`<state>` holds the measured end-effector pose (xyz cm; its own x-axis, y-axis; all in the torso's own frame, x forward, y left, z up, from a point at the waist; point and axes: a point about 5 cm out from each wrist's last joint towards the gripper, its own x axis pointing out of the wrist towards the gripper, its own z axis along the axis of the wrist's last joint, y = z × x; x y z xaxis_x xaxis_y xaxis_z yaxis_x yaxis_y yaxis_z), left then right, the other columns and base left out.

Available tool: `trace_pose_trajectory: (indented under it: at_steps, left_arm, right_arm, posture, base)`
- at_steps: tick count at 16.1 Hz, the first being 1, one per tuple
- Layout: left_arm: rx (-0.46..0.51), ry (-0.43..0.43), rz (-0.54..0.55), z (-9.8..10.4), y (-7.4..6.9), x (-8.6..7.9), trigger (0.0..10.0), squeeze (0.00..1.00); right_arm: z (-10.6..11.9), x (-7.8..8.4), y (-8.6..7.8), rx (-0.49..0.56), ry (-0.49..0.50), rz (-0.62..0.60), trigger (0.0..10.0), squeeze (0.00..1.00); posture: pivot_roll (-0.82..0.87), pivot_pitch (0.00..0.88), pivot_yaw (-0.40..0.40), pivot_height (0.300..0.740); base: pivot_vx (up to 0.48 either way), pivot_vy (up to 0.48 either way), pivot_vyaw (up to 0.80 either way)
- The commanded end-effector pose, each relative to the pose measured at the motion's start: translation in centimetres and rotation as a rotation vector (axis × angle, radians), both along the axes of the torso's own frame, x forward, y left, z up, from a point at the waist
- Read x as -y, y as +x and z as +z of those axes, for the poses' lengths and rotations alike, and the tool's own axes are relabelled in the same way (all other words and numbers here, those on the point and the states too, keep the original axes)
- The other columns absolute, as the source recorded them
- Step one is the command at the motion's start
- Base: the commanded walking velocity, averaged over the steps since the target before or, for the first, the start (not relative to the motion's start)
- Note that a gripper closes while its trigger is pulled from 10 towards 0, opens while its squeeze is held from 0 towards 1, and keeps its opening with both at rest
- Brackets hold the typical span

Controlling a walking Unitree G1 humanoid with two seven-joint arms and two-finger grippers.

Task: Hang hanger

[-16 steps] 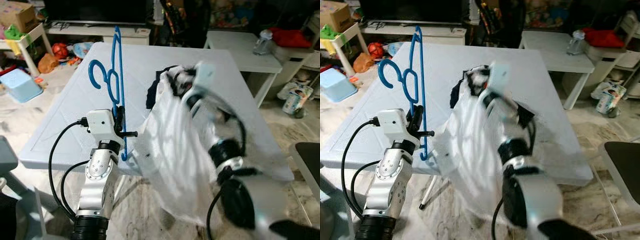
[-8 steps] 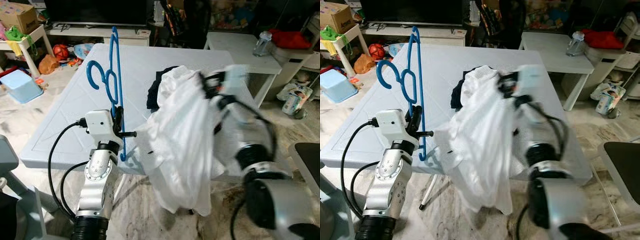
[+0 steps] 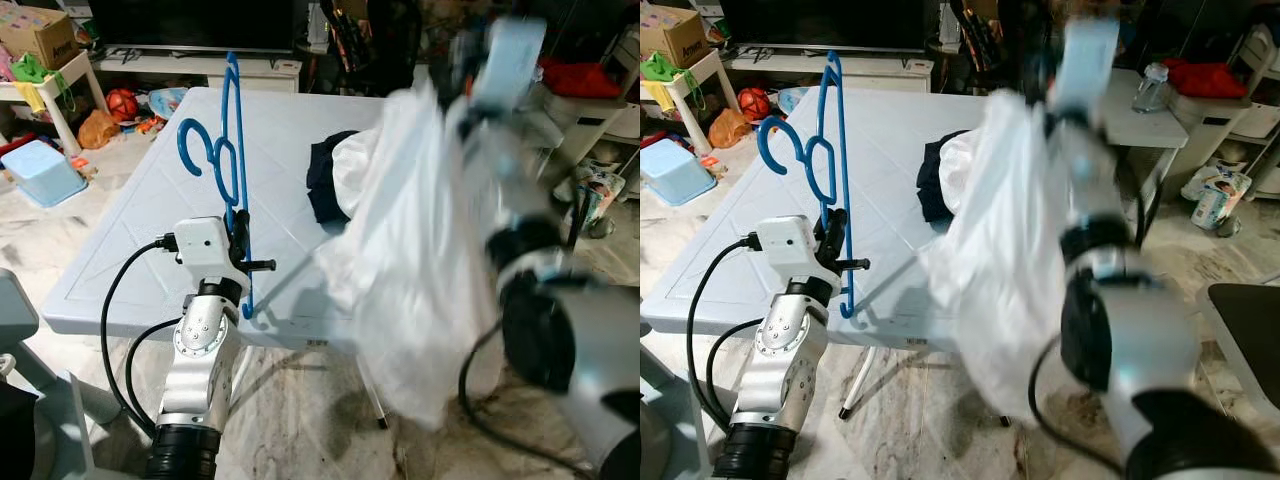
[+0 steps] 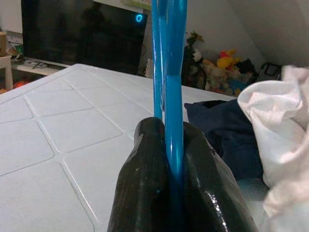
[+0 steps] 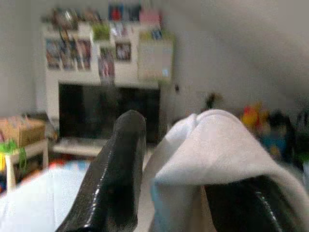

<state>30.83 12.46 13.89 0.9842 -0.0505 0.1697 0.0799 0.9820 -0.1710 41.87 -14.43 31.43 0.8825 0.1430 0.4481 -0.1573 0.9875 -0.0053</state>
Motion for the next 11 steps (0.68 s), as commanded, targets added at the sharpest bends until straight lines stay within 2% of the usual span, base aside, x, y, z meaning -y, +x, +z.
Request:
trace_pose_trajectory:
  at_steps: [1, 4, 7, 9, 10, 11]
  left_arm:
    - [-0.034, 0.006, 0.015, -0.7, 0.2, 0.0, 10.0, 0.0]
    - [-0.016, 0.002, 0.03, -0.4, 0.5, 0.1, 10.0, 0.0]
    - [-0.005, 0.003, 0.038, -0.3, 0.7, 0.1, 10.0, 0.0]
    - [0.0, 0.004, 0.039, -0.2, 0.8, 0.2, 10.0, 0.0]
    - [0.004, 0.004, 0.038, -0.2, 0.9, 0.3, 10.0, 0.0]
    - [0.005, 0.005, 0.034, -0.2, 0.8, 0.5, 10.0, 0.0]
  right_arm:
    - [3.2, 0.1, -0.2, 0.08, -0.018, -0.012, 0.0, 0.0]
    - [9.3, 0.1, -1.2, 0.23, 0.02, -0.019, 0.0, 0.0]
    - [12.3, 1.1, -2.2, 0.316, 0.079, -0.033, 0.0, 0.0]
    - [11.9, 1.3, -2.0, 0.301, 0.098, -0.029, 0.0, 0.0]
    - [10.9, 1.2, -1.7, 0.277, 0.084, -0.024, 0.0, 0.0]
    - [8.4, 0.8, -1.0, 0.212, 0.039, -0.009, 0.0, 0.0]
  posture:
    - [-0.03, 0.0, -0.076, 0.74]
    - [-0.02, 0.0, -0.091, 0.74]
    - [-0.02, 0.0, -0.094, 0.74]
    - [-0.02, 0.0, -0.092, 0.74]
    - [-0.02, 0.0, -0.092, 0.74]
    - [-0.02, 0.0, -0.09, 0.74]
  base:
    - [0.0, 0.0, 0.0]
    - [0.0, 0.0, 0.0]
    - [0.0, 0.0, 0.0]
    - [0.0, 0.0, 0.0]
    - [0.0, 0.0, 0.0]
    - [0.0, 0.0, 0.0]
